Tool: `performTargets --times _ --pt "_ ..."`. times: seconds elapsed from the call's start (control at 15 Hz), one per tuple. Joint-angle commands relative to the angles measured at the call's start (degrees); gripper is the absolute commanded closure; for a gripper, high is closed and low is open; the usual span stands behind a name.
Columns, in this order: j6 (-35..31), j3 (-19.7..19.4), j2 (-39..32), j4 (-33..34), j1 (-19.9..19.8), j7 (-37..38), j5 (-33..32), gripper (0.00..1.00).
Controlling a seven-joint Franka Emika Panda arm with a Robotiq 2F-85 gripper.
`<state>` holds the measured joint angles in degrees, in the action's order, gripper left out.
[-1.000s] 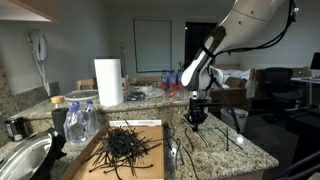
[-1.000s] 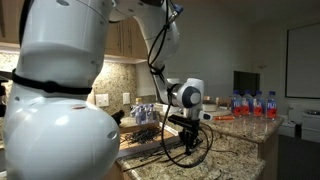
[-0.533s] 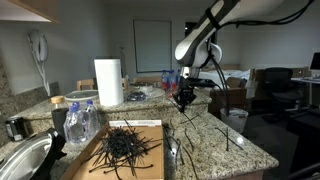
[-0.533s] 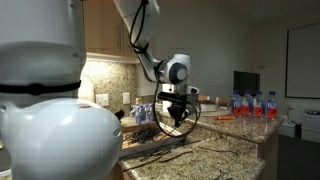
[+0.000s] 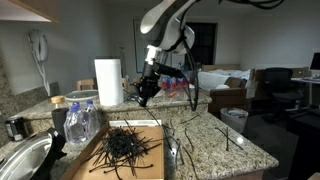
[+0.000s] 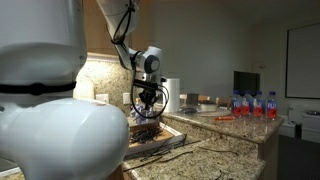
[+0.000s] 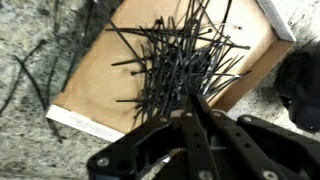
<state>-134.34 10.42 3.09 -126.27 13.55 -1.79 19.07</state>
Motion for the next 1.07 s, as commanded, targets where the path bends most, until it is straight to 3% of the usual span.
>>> performTargets --times 0.0,0.27,0.33,0.47,0.73,1.0 --pt "1.2 2.9 -10.2 9.3 1.6 2.8 -1.2 0.92" --pt "3.7 3.5 -20.1 17.3 3.3 10.5 -6.8 0.92" --pt "4.5 3.2 -21.9 18.8 3.9 12.3 -8.0 0.67" --pt "6.6 2.8 -24.7 21.3 4.6 14.8 -9.0 0.64" --pt "8.1 1.4 -24.6 22.5 4.7 18.1 -10.2 0.38" --pt "8.2 0.4 -19.2 18.9 3.7 18.4 -9.7 0.13"
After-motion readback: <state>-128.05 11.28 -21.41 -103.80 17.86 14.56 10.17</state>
